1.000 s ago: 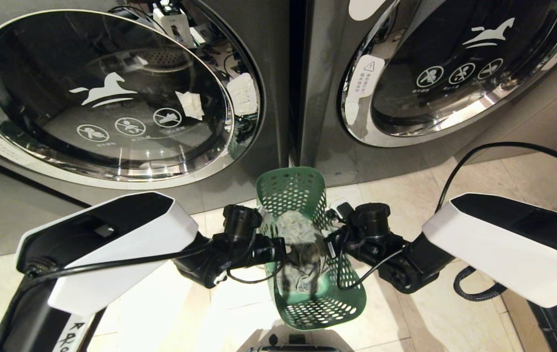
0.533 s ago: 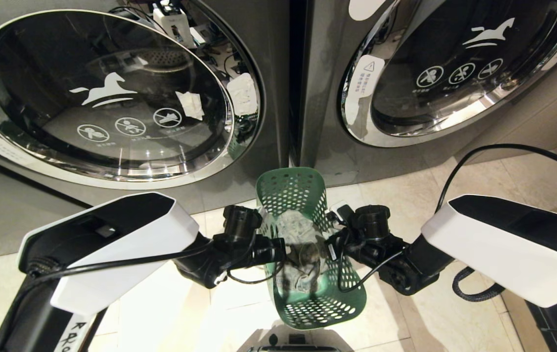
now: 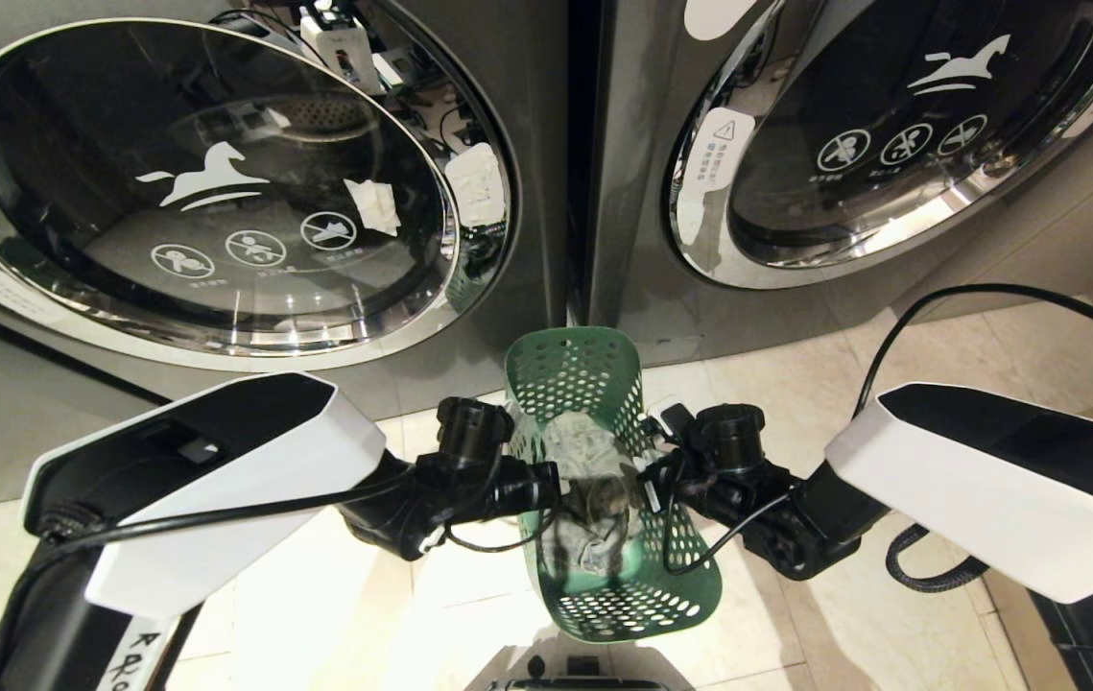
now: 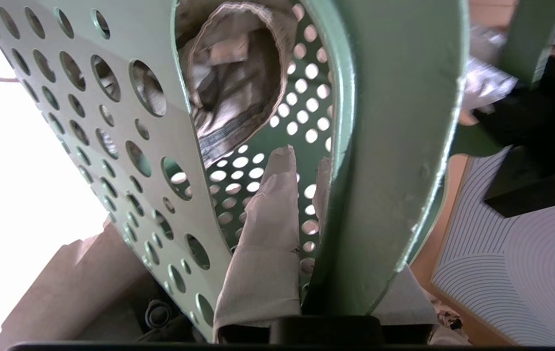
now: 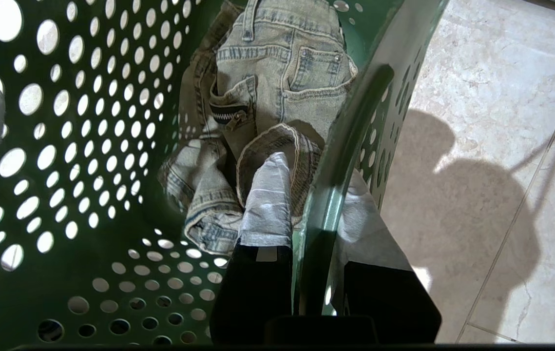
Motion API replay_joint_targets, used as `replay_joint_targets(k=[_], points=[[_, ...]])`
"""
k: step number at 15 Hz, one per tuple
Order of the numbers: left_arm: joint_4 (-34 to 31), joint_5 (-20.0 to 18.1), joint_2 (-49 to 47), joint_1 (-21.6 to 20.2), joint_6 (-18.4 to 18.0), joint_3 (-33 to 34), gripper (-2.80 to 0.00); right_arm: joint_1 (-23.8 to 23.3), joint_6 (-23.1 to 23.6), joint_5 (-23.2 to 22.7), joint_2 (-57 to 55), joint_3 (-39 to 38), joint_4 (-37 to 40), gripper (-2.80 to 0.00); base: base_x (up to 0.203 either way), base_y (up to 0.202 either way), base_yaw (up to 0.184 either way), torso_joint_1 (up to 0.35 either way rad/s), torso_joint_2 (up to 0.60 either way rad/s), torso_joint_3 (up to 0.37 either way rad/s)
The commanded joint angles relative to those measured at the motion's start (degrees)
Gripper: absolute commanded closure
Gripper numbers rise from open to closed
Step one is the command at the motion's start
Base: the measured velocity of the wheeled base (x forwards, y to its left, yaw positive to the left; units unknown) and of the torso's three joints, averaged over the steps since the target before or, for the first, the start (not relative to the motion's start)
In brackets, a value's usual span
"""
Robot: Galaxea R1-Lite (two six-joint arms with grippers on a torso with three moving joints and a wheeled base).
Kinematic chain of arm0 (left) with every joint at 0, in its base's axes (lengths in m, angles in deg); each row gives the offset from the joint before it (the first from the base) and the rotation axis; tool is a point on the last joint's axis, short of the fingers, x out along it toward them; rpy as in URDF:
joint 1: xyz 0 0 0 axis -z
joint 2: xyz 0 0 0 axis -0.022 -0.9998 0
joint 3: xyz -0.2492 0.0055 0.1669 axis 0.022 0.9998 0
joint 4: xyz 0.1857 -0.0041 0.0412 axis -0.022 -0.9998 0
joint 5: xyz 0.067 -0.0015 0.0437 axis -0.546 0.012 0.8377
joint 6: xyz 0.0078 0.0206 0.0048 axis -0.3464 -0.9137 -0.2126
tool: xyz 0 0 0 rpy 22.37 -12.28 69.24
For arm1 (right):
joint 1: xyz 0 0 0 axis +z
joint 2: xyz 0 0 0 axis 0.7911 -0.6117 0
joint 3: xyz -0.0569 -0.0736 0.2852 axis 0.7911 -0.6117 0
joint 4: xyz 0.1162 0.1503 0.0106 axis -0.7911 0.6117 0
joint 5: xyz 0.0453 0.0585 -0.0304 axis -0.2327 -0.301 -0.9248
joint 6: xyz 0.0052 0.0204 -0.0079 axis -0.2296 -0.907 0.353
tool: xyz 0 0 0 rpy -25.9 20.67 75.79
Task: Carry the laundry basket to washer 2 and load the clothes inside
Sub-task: Pick up the clothes basket and put it beside the washing machine
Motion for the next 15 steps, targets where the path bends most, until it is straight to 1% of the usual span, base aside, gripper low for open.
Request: replay_joint_targets(k=[1,2,3,4,11,12,13,15], points=[[0.16,-0.15,0.49,0.07,0.21,-0.37,0.0,0.04,0.14,-0.02,-0.25,0.19,-0.37,0.0,0.0,0.0,0.0,0.0,0.0,0.0],[0.16,-0.15,0.49,0.07,0.21,-0.28,0.0,0.04,0.14,-0.05,-0.26,0.02,-0.37,0.0,0.0,0.0,0.0,0.0,0.0,0.0],[0.16,-0.15,0.41,0.24,0.21,-0.28,-2.8,-0.05,0.35,-0.02,-0.34,-0.15,-0.37,0.0,0.0,0.0,0.0,0.0,0.0,0.0],[0.16,-0.15,0.32,0.3,0.21,-0.37,-2.8,-0.05,1.46,-0.02,-0.38,-0.29,-0.37,-2.8,0.0,0.0,0.0,0.0,0.0,0.0],[0.08,0.28,-0.12,0.24,0.12,-0.29,-2.8,-0.14,1.62,0.07,-0.79,-0.41,-0.55,-2.8,0.0,0.0,0.0,0.0,0.0,0.0],[-0.05,1.31,0.04,0.19,-0.09,0.11,-2.8,-0.19,1.68,0.15,-0.51,-1.1,-0.37,-2.8,0.0,0.0,0.0,0.0,0.0,0.0],[-0.84,3.7,0.09,0.16,-1.08,0.34,-2.8,-0.46,1.7,0.15,0.53,-2.62,-0.13,-2.8,0.0,0.0,0.0,0.0,0.0,0.0],[-3.84,9.31,-0.06,0.16,-4.28,0.67,-2.8,-0.8,1.09,-0.04,2.94,-5.88,0.17,-2.8,0.0,0.0,0.0,0.0,0.0,0.0]])
